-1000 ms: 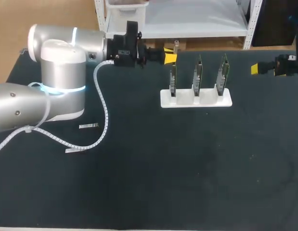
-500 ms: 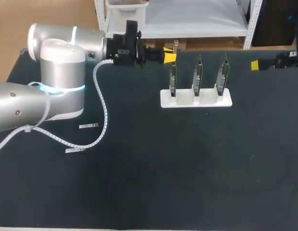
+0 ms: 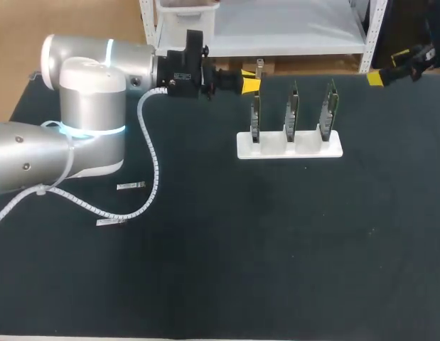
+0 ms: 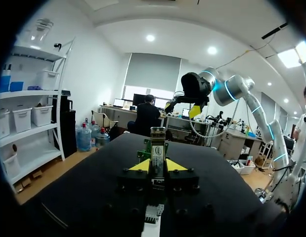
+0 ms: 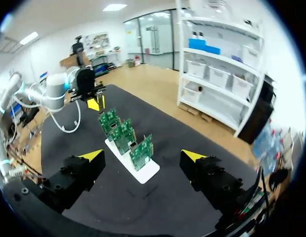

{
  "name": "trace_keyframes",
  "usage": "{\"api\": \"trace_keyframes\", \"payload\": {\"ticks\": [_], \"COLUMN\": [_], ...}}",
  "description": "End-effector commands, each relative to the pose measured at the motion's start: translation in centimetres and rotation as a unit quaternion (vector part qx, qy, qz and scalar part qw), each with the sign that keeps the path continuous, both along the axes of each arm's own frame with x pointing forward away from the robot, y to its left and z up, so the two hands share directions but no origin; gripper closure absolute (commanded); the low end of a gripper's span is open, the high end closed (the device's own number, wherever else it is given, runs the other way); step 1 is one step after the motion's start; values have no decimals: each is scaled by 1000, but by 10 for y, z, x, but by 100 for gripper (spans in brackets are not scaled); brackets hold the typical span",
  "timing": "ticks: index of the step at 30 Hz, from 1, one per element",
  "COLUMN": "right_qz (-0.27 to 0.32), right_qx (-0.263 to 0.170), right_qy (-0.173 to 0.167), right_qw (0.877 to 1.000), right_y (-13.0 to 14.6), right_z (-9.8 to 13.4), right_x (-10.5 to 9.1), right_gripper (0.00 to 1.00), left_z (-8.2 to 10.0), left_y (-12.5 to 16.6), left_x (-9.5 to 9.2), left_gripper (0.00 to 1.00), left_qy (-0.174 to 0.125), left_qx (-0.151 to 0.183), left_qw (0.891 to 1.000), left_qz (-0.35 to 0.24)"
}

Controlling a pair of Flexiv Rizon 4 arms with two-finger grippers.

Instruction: Pick up the optical module with the left hand, and insert it into the network port with the right hand.

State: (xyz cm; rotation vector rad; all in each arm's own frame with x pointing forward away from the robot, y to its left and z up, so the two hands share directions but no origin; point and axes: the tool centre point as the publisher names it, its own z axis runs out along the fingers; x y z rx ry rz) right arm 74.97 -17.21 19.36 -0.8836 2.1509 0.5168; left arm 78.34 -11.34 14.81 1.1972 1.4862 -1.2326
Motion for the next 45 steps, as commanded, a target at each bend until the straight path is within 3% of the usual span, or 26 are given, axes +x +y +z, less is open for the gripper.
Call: {"api": "trace_keyframes", "payload": {"ticks": [1, 13, 18, 25, 29, 37, 41, 45], "right_qz": [315, 419, 439, 419, 392, 298, 278, 288], "right_qx": [95, 93, 97, 94, 94, 82, 82, 82], "right_qy": [66, 44, 39, 22, 13, -35, -39, -36], "right_qw": [942, 902, 893, 903, 915, 950, 956, 953], "right_y": [9, 63, 82, 96, 102, 109, 112, 117], "right_z": [-4, 5, 4, 2, -1, -2, -3, -3], "right_x": [21, 34, 33, 31, 28, 25, 26, 29], "right_gripper": [0, 0, 0, 0, 0, 0, 0, 0], "left_z": [0, 0, 0, 0, 0, 0, 0, 0], "left_y": [0, 0, 0, 0, 0, 0, 0, 0], "left_x": [2, 2, 2, 2, 2, 2, 2, 2], "left_gripper": [100, 100, 100, 100, 100, 100, 100, 100], "left_qy": [1, 1, 1, 1, 1, 1, 1, 1], "left_qx": [1, 1, 1, 1, 1, 1, 1, 1], "left_qw": [1000, 1000, 1000, 1000, 1000, 1000, 1000, 1000], "left_qz": [-2, -2, -2, -2, -2, -2, -2, -2]}}
